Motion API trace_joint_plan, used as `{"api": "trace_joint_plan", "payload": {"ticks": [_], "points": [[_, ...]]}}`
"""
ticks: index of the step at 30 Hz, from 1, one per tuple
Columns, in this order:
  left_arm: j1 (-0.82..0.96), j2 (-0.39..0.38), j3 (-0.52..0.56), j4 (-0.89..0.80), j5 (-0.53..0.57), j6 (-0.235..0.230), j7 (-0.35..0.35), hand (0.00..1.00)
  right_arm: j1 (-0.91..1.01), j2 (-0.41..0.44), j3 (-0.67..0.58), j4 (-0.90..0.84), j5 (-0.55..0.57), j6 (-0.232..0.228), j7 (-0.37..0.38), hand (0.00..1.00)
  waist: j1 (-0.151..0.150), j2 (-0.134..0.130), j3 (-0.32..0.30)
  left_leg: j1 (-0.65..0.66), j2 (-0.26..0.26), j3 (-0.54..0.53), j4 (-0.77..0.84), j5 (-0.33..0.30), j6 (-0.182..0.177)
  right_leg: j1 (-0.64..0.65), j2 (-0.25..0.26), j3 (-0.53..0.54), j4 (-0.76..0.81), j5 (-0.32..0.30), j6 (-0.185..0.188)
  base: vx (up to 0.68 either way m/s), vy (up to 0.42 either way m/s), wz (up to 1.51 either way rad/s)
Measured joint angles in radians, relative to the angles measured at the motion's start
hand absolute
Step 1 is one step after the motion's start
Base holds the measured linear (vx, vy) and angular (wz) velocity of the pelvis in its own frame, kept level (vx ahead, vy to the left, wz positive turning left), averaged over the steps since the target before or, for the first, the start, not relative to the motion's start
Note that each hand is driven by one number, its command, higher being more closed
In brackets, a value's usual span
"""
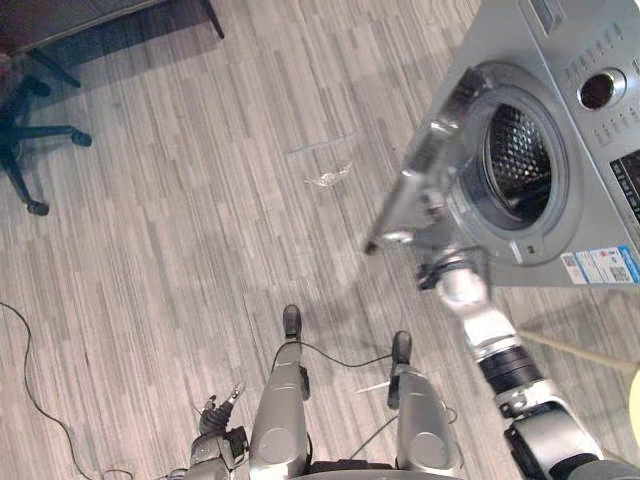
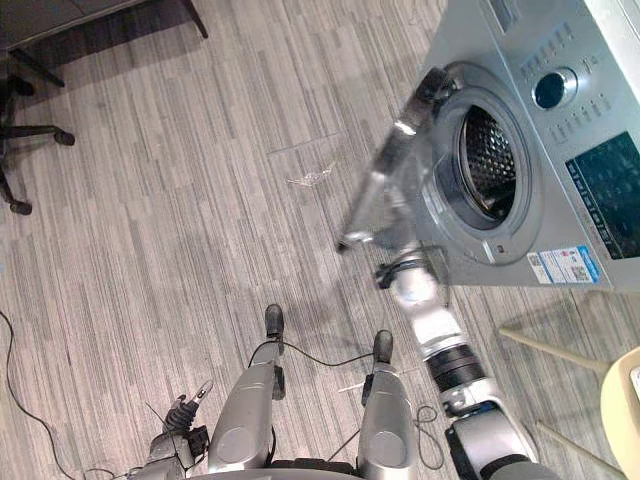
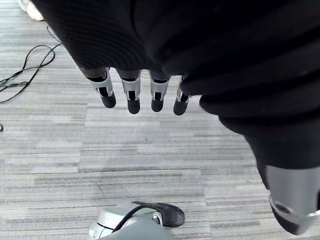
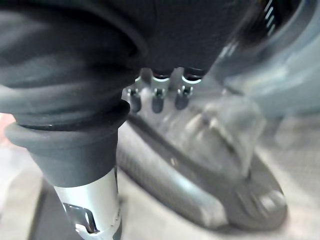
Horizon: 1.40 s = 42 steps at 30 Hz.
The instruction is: Pick up the laundry basket with both hands and put the clothes into the washing machine.
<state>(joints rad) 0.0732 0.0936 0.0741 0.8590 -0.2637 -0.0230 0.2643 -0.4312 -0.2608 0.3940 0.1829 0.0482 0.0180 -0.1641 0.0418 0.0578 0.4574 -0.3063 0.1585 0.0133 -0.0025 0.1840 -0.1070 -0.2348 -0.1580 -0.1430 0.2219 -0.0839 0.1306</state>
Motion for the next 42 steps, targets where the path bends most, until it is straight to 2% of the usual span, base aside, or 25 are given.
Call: {"api": "trace_joint_plan", "payload": {"ticks": [1,3,5,7,10,15,18,21,22,25,27,28,29,30,31,32,33,35,37,40,42], "points": [[-0.008,-0.002,0.001,0.0,0.0,0.004,0.001,0.0,0.006,0.039,0.054,-0.02,0.026,-0.019,0.031,0.0,0.01,0.0,0.0,0.001,-0.002,-0.012,0.0,0.0,0.0,0.006,-0.002,-0.013,0.008,-0.008,-0.002,0.02,-0.015,0.36],[-0.021,-0.005,0.017,-0.002,0.002,0.014,0.003,0.0,0.006,0.154,0.151,-0.035,0.091,-0.047,0.086,0.0,0.049,-0.001,-0.001,0.001,-0.011,-0.029,-0.002,0.004,-0.005,0.017,-0.012,-0.042,0.03,-0.032,-0.001,0.04,-0.014,0.46],[-0.021,-0.011,0.04,0.002,0.003,0.018,0.006,0.0,0.008,0.189,0.166,-0.053,0.111,-0.059,0.106,0.0,0.056,-0.008,-0.005,0.001,-0.026,-0.04,-0.005,0.011,0.002,0.026,-0.027,-0.054,0.043,-0.046,0.005,0.06,0.017,0.39],[-0.021,-0.011,0.055,0.017,0.004,0.024,0.008,0.0,0.01,0.189,0.155,-0.057,0.119,-0.071,0.112,0.0,0.055,-0.023,-0.012,0.002,-0.038,-0.036,-0.007,0.014,0.006,0.026,-0.038,-0.052,0.042,-0.048,0.008,0.05,0.028,0.1],[-0.021,-0.007,0.065,0.018,0.031,0.042,0.009,0.0,0.102,0.158,0.074,-0.139,0.12,-0.082,0.109,0.0,0.049,-0.044,-0.024,0.011,-0.046,-0.024,-0.007,0.014,0.006,0.033,-0.046,-0.045,0.03,-0.044,0.014,0.02,0.01,-0.09],[-0.065,0.032,0.04,0.01,0.083,0.051,0.011,0.0,0.303,0.088,-0.078,-0.207,0.107,-0.085,0.1,0.0,0.008,-0.078,-0.043,0.03,-0.024,0.03,-0.023,0.013,0.006,0.029,-0.024,0.004,-0.02,-0.005,0.012,-0.02,-0.005,-0.35],[-0.181,0.044,-0.008,-0.008,0.09,0.056,0.021,0.0,0.425,0.074,-0.184,-0.21,0.098,-0.084,0.099,0.0,-0.024,-0.085,-0.046,0.028,-0.015,0.069,-0.035,0.013,0.006,0.008,-0.015,0.039,-0.048,0.026,0.013,-0.06,0.008,-0.37],[-0.373,0.081,-0.043,-0.006,0.081,0.056,0.021,0.0,0.526,0.072,-0.268,-0.221,0.098,-0.084,0.099,0.0,-0.075,-0.099,-0.049,0.005,-0.008,0.111,-0.033,0.013,0.006,-0.038,-0.011,0.081,-0.059,0.053,0.017,-0.07,0.012,-0.4],[-0.408,0.094,-0.044,-0.006,0.078,0.055,0.021,0.0,0.539,0.075,-0.279,-0.227,0.098,-0.084,0.099,0.0,-0.082,-0.102,-0.048,-0.001,-0.005,0.117,-0.032,0.013,0.006,-0.047,-0.008,0.089,-0.063,0.059,0.015,-0.06,-0.007,-0.44],[-0.629,0.215,-0.047,0.043,-0.013,0.033,0.02,0.0,0.581,0.106,-0.331,-0.268,0.103,-0.085,0.097,0.0,-0.12,-0.141,-0.037,-0.045,0.017,0.176,-0.021,0.013,0.006,-0.118,0.015,0.149,-0.086,0.1,0.013,-0.08,-0.033,-0.62],[-0.812,0.336,-0.065,0.117,-0.149,0.012,0.019,0.0,0.586,0.136,-0.349,-0.299,0.114,-0.092,0.086,0.0,-0.149,-0.181,-0.032,-0.112,0.039,0.224,0.004,0.013,0.006,-0.197,0.035,0.202,-0.106,0.141,0.012,-0.08,-0.06,-0.65],[-0.855,0.354,-0.064,0.125,-0.189,0.007,0.018,0.0,0.59,0.146,-0.351,-0.31,0.124,-0.092,0.078,0.0,-0.155,-0.189,-0.029,-0.133,0.047,0.237,0.016,0.012,0.005,-0.216,0.04,0.21,-0.114,0.151,0.01,-0.09,-0.076,-0.52],[-0.93,0.382,-0.062,0.126,-0.281,-0.011,0.018,0.0,0.607,0.168,-0.355,-0.347,0.15,-0.093,0.071,0.0,-0.167,-0.193,-0.028,-0.187,0.068,0.245,0.046,0.003,0.009,-0.258,0.049,0.221,-0.123,0.166,0.01,-0.07,-0.073,-0.4],[-1.004,0.397,-0.06,0.126,-0.364,-0.026,0.018,0.0,0.629,0.191,-0.353,-0.398,0.16,-0.098,0.06,0.0,-0.166,-0.194,-0.025,-0.248,0.089,0.257,0.096,-0.006,0.011,-0.302,0.057,0.228,-0.122,0.182,0.007,-0.07,-0.071,-0.37],[-1.038,0.398,-0.055,0.125,-0.397,-0.032,0.017,0.0,0.632,0.199,-0.346,-0.421,0.167,-0.099,0.054,0.0,-0.167,-0.196,-0.021,-0.282,0.103,0.261,0.131,-0.018,0.011,-0.321,0.063,0.23,-0.122,0.189,0.007,-0.06,-0.069,-0.43],[-1.093,0.398,-0.034,0.121,-0.449,-0.033,0.019,0.0,0.635,0.211,-0.332,-0.467,0.184,-0.103,0.047,0.0,-0.167,-0.198,-0.014,-0.349,0.141,0.266,0.213,-0.053,0.01,-0.354,0.085,0.231,-0.122,0.202,0.005,-0.05,-0.047,-0.37],[-1.114,0.397,-0.025,0.116,-0.472,-0.033,0.02,0.0,0.638,0.218,-0.323,-0.491,0.187,-0.109,0.038,0.0,-0.167,-0.197,-0.012,-0.382,0.159,0.266,0.251,-0.07,0.01,-0.37,0.095,0.231,-0.122,0.203,0.002,-0.05,-0.048,-0.47],[-1.149,0.396,0.02,0.038,-0.542,-0.042,0.042,0.0,0.661,0.231,-0.301,-0.588,0.199,-0.137,0.006,0.0,-0.167,-0.191,-0.005,-0.507,0.229,0.274,0.365,-0.126,0.012,-0.443,0.133,0.227,-0.12,0.213,-0.001,-0.04,-0.02,-0.4],[-1.17,0.398,0.063,-0.017,-0.602,-0.064,0.081,0.0,0.689,0.237,-0.295,-0.632,0.208,-0.155,-0.014,0.0,-0.167,-0.186,0.019,-0.563,0.264,0.295,0.412,-0.135,0.013,-0.481,0.146,0.218,-0.108,0.215,-0.001,-0.01,-0.025,-0.15],[-1.172,0.417,0.14,-0.088,-0.665,-0.091,0.153,0.0,0.752,0.237,-0.278,-0.654,0.219,-0.168,-0.035,0.0,-0.157,-0.179,0.039,-0.627,0.278,0.296,0.454,-0.135,0.017,-0.528,0.149,0.209,-0.096,0.215,-0.001,0.0,-0.032,-0.06],[-1.157,0.442,0.183,-0.159,-0.667,-0.109,0.195,0.0,0.796,0.243,-0.245,-0.656,0.23,-0.168,-0.037,0.0,-0.134,-0.173,0.049,-0.645,0.29,0.307,0.473,-0.143,0.022,-0.549,0.153,0.2,-0.08,0.214,-0.001,0.0,-0.043,-0.11]]}}
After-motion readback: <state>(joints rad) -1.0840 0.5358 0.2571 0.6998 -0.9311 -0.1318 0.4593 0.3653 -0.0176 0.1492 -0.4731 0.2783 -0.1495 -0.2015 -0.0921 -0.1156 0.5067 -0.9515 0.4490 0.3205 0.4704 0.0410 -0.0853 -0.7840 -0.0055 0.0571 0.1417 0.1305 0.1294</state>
